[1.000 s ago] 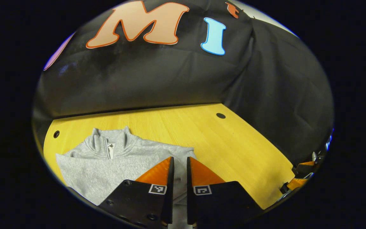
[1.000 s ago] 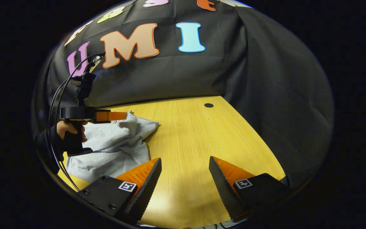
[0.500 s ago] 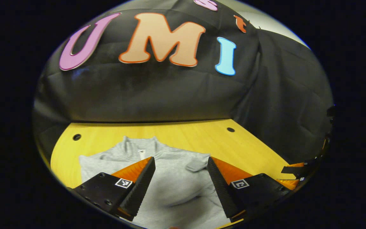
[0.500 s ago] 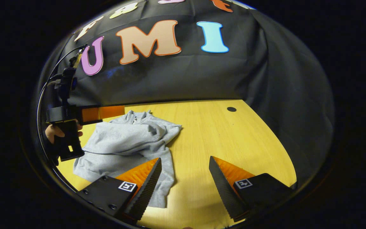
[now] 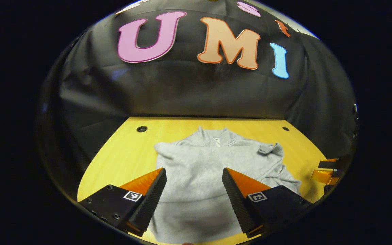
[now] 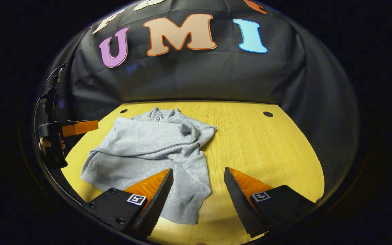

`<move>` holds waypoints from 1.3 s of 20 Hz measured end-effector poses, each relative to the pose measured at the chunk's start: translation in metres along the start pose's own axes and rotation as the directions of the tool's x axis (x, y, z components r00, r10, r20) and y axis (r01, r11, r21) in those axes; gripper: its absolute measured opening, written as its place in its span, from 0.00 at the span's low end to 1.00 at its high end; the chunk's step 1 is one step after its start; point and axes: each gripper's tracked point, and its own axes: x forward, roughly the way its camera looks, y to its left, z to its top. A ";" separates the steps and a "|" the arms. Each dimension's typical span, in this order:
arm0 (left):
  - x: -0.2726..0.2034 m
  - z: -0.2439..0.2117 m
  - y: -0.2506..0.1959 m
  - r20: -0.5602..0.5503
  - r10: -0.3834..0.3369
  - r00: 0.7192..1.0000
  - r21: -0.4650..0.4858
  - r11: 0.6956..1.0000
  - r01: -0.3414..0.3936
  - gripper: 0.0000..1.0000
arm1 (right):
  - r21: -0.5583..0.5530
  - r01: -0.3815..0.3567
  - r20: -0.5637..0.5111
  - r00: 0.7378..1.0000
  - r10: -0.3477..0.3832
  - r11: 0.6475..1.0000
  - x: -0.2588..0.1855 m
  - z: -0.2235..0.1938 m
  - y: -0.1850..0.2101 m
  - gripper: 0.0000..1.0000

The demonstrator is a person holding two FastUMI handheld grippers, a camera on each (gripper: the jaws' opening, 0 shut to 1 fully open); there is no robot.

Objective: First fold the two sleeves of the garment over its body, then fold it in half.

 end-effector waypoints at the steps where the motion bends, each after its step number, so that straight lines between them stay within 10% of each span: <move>1: -0.009 -0.012 0.012 -0.019 0.021 1.000 -0.001 1.000 -0.021 0.96 | -0.003 -0.001 -0.013 1.000 0.001 1.000 0.001 -0.006 0.001 0.96; 26: -0.063 -0.183 0.049 -0.342 0.067 0.937 -0.043 0.995 -0.087 0.97 | -0.070 0.003 -0.273 0.962 -0.022 0.998 0.005 -0.119 0.023 0.97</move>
